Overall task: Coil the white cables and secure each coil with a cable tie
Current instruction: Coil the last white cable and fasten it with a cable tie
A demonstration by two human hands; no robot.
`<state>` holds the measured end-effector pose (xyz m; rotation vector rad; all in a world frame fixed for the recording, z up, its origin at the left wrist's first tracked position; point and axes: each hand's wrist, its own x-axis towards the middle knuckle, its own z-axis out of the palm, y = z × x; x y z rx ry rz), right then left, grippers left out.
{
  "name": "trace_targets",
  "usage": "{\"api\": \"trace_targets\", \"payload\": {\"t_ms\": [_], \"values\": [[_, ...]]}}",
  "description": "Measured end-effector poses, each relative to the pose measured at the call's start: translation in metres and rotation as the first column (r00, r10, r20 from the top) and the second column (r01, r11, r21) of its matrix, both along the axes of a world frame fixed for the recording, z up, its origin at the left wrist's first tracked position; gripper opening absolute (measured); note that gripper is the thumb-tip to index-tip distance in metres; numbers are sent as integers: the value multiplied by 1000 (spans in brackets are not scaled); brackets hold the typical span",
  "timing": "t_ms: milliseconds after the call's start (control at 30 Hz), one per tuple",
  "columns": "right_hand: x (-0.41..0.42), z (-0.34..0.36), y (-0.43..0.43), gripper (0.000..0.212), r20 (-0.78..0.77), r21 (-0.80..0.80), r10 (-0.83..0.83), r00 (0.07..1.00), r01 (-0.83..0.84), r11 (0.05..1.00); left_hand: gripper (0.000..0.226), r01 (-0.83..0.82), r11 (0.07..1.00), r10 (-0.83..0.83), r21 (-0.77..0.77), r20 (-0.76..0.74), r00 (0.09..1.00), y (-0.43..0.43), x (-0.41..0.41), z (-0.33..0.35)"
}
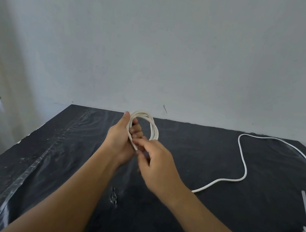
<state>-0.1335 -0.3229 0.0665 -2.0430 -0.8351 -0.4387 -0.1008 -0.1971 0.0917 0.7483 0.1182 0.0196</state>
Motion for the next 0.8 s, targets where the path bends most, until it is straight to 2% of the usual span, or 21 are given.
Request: {"api": "trace_targets", "payload": {"t_ms": [133,267,333,400,500,567,633,700,800], "values": [[5,-14,-19,18,-100,-76,4,995,-12,997,43,-4,1000,4,-2,114,993,14,5,13],[21,-14,-43,30,-250,-188,-32,968,-16,982,43,25,997,-37,74,170,985,18,-3,27],[33,-11,-56,40,-266,-301,-79,961,-5,954,43,-6,994,-15,109,192,981,21,-8,37],[44,-12,-67,46,-294,-318,-110,950,11,948,43,-8,989,-26,149,224,974,29,-12,49],[60,-7,-77,42,-521,-43,-68,851,53,998,43,40,967,-106,252,255,961,36,-16,60],[68,7,-77,44,-614,123,-24,789,126,984,43,52,931,-151,360,254,955,34,-20,61],[74,27,-79,54,-600,109,-124,791,234,966,43,30,872,-172,489,248,953,29,-22,61],[77,47,-79,55,-618,94,-172,767,289,953,42,-41,757,-154,652,240,958,22,-25,59],[80,75,-71,29,-758,348,99,644,271,897,39,-80,561,-160,824,203,966,7,-26,52]]}}
